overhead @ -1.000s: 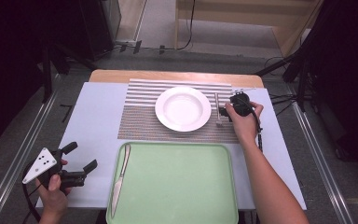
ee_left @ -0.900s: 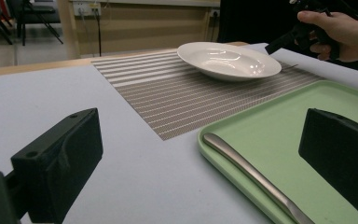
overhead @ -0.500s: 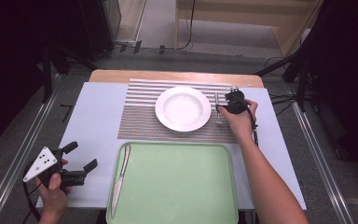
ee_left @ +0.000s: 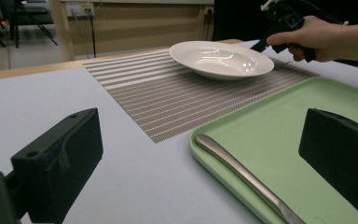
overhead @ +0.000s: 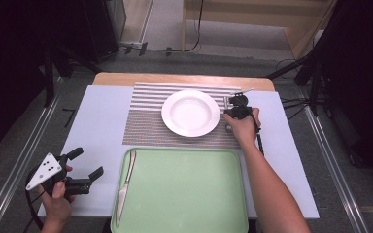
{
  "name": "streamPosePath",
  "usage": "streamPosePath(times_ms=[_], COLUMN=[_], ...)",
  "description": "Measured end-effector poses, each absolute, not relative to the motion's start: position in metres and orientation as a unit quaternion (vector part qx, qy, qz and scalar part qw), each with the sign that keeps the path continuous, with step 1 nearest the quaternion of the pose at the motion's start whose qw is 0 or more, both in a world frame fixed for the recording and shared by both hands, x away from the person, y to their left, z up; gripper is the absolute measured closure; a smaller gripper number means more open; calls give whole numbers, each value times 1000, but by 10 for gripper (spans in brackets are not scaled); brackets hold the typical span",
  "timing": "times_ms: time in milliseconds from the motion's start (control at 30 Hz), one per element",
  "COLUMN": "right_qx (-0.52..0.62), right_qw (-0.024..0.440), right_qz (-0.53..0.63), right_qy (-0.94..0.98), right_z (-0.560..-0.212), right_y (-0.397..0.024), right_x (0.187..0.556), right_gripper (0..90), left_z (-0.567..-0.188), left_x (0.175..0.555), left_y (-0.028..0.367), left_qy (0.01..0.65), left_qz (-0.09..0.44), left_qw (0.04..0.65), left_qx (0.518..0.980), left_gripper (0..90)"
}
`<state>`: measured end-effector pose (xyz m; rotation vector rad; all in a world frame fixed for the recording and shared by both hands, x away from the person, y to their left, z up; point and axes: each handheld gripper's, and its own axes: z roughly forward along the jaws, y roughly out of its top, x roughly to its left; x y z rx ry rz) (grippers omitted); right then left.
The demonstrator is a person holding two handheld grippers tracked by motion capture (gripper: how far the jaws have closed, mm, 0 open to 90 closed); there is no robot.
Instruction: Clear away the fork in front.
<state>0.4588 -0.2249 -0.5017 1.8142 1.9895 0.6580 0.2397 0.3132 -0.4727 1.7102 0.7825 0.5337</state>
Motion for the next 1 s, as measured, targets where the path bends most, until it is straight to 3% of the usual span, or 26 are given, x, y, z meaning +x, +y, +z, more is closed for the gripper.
streamPosePath(times_ms=[267, 400, 600, 767, 1000], right_qx=[650, 654, 658, 650, 658], right_qw=[198, 192, 189, 213, 199], right_qz=[226, 224, 223, 203, 210], right_qy=[697, 697, 694, 701, 695], right_z=[-503, -501, -501, -502, -501], right_y=[-218, -218, -218, -210, -213], right_x=[460, 461, 463, 462, 464], right_gripper=[705, 805, 810, 790, 807], left_z=[-474, -473, -472, -472, -472], left_x=[240, 239, 238, 238, 237], left_y=[313, 313, 314, 316, 313], left_qy=[331, 331, 329, 334, 329], left_qz=[228, 230, 233, 233, 233], left_qw=[556, 555, 553, 555, 554], left_qx=[728, 727, 729, 725, 729], left_gripper=[0, 0, 0, 0, 0])
